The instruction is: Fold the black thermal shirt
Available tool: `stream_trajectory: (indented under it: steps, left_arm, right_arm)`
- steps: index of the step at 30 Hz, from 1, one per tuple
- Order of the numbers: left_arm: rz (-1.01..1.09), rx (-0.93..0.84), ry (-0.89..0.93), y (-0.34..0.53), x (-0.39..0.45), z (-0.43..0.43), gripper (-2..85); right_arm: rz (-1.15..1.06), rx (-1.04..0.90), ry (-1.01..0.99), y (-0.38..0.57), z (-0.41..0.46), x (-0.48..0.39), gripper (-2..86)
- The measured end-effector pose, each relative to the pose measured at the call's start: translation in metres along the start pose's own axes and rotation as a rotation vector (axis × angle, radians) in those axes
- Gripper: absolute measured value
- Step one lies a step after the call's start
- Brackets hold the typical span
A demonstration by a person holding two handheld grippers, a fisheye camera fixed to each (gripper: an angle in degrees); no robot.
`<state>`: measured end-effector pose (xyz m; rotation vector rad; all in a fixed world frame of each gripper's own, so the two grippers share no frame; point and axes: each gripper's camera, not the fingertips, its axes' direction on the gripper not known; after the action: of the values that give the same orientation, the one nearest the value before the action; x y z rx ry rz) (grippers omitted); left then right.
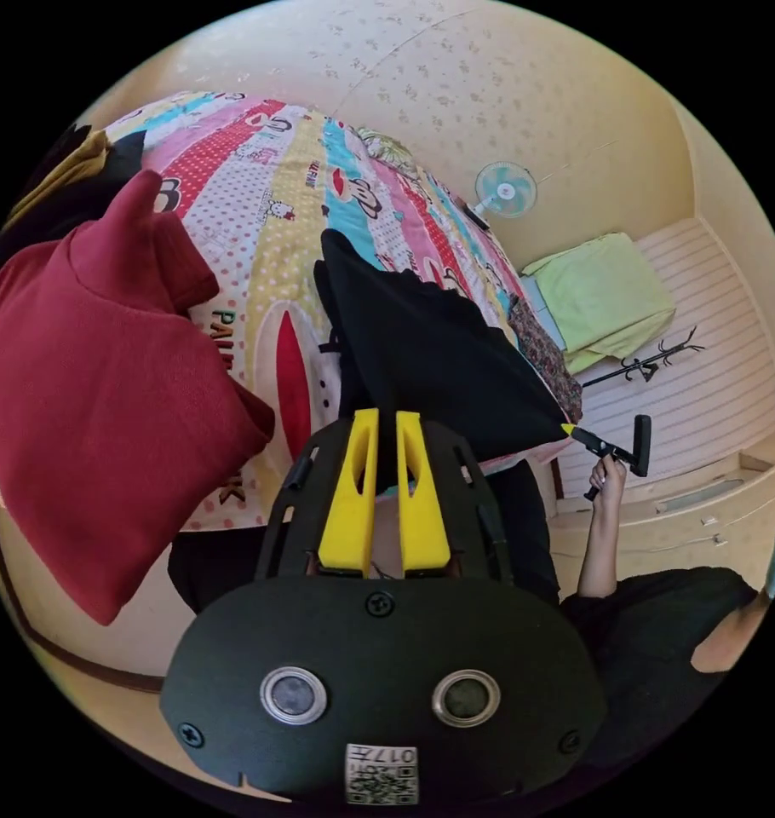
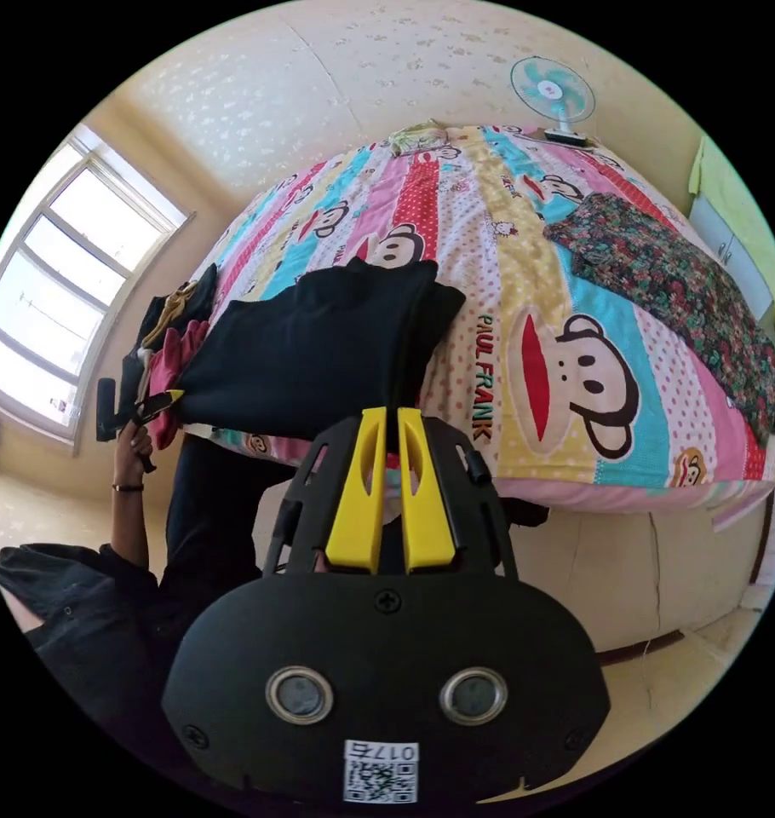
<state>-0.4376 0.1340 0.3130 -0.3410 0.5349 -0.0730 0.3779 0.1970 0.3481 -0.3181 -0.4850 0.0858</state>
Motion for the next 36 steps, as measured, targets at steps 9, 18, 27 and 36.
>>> stream_trajectory:
  steps: [9, 18, 27, 36]
  left_arm:
    - [-0.191, 0.156, 0.136, 0.053, -0.035, -0.009, 16.0]
    - [-0.237, 0.163, 0.144, 0.061, -0.023, 0.041, 15.4]
    - [-0.221, 0.123, 0.237, 0.066, 0.009, 0.044, 6.9]
    - [0.172, 0.186, 0.390, 0.022, 0.176, 0.008, 5.0]
  right_arm:
    - [0.033, 0.049, -0.107, 0.002, -0.014, -0.014, 2.3]
    - [-0.285, 0.026, -0.242, -0.055, 0.050, -0.109, 0.8]
    - [-0.120, 0.076, -0.384, -0.009, 0.149, -0.056, 0.3]
    - [-0.166, 0.043, -0.336, -0.001, 0.154, -0.061, 0.4]
